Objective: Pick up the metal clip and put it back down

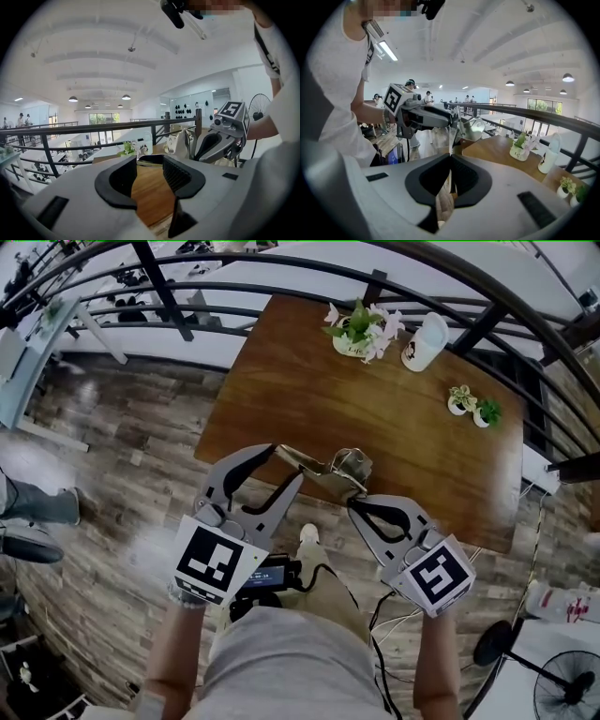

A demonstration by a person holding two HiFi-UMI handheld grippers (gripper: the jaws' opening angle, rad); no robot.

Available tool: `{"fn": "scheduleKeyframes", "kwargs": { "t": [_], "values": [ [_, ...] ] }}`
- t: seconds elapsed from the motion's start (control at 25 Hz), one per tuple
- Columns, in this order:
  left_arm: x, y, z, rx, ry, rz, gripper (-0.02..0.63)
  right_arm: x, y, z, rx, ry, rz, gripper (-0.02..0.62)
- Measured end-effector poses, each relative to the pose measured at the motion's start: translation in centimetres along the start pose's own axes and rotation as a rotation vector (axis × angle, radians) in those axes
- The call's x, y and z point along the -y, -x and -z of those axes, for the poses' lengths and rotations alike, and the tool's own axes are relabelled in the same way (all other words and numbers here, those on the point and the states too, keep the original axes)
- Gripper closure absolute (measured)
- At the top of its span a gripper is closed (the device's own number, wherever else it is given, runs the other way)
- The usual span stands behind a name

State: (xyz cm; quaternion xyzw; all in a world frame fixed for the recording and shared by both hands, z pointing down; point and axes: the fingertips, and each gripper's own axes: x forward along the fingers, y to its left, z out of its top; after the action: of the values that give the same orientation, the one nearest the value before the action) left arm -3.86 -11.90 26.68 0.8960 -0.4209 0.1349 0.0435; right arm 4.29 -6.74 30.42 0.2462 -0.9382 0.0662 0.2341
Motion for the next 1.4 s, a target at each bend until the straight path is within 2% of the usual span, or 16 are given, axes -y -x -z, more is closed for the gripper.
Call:
{"fn": "scheduleKeyframes", "kwargs": {
  "t": [0.92, 1.4],
  "values": [
    [0.1, -6.9, 10.3, -0.244, 0.060, 0.050, 0.425, 4.4, -4.2, 9.1, -0.137, -0.081, -0.142, 0.578],
    [0.9, -9.4, 16.7, -0.370, 0.136, 0.072, 0.425, 5.3, -6.2, 14.4, -0.230, -0.140, -0.228, 0.578]
  ]
}}
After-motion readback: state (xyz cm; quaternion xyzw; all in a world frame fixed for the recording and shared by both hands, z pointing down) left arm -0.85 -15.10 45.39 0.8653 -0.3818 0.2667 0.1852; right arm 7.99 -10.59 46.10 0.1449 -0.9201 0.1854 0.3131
